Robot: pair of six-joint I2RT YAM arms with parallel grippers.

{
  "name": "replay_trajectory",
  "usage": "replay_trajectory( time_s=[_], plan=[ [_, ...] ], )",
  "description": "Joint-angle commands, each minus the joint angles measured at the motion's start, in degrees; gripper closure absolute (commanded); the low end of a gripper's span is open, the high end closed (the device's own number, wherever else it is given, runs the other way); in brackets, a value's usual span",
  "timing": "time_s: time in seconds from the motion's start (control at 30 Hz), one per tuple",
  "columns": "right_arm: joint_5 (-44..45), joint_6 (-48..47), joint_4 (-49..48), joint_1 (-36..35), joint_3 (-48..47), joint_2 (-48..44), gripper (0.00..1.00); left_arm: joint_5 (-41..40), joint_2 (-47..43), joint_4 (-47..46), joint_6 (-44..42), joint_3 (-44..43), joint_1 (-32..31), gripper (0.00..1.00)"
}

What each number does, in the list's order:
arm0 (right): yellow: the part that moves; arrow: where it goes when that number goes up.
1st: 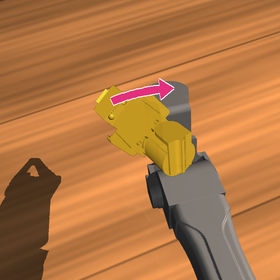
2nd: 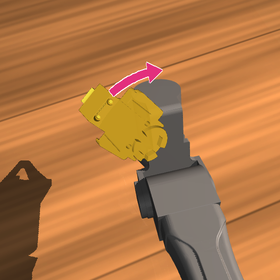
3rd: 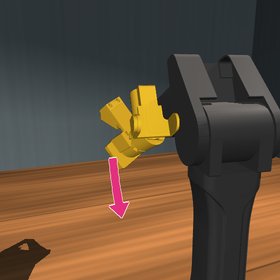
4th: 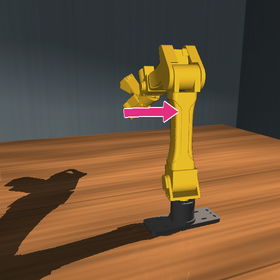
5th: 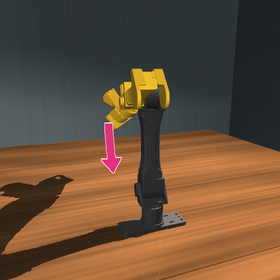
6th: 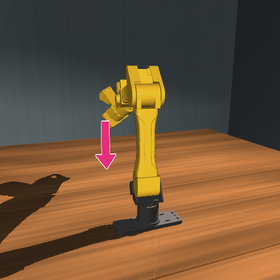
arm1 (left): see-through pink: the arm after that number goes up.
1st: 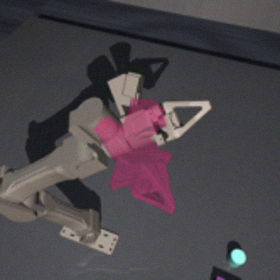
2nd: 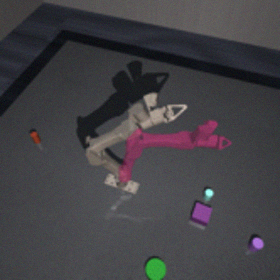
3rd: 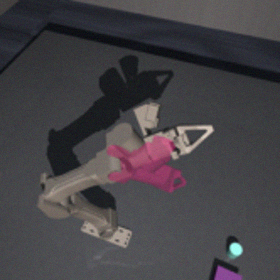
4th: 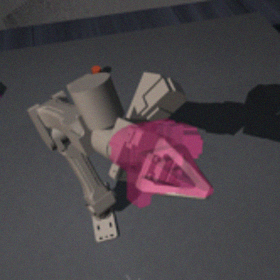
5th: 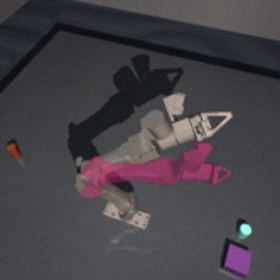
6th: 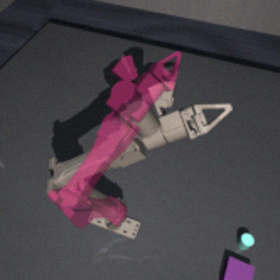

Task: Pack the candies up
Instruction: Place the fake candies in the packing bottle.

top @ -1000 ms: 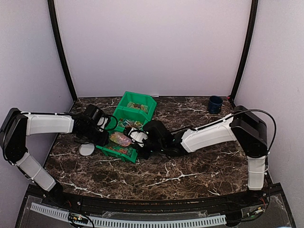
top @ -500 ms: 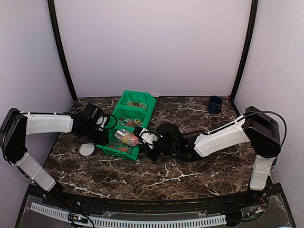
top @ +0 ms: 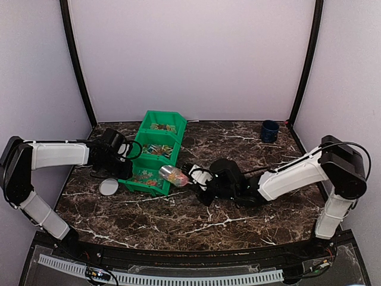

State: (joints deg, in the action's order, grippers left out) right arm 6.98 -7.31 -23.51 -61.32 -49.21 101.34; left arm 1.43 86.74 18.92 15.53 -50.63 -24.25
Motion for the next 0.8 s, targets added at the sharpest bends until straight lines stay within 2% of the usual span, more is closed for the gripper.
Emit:
replay_trajectory(
  time_s=[0.0, 0.3, 0.77],
  plan=[
    [1.96, 0.72, -3.58, 0.43, 2.42, -6.48, 1.00, 2.95, -5.62, -9.88, 1.18, -4.25, -0.16, 1.00],
    [6.66, -0.21, 3.10, 1.52, 5.87, -15.86, 1.00, 3.77, -5.44, -9.91, 1.23, -4.29, -0.14, 1.00],
    [8.38, 2.72, 23.12, 4.47, 9.31, -30.76, 1.00, 4.53, -5.09, -9.96, 1.17, -4.36, -0.06, 1.00]
  ],
)
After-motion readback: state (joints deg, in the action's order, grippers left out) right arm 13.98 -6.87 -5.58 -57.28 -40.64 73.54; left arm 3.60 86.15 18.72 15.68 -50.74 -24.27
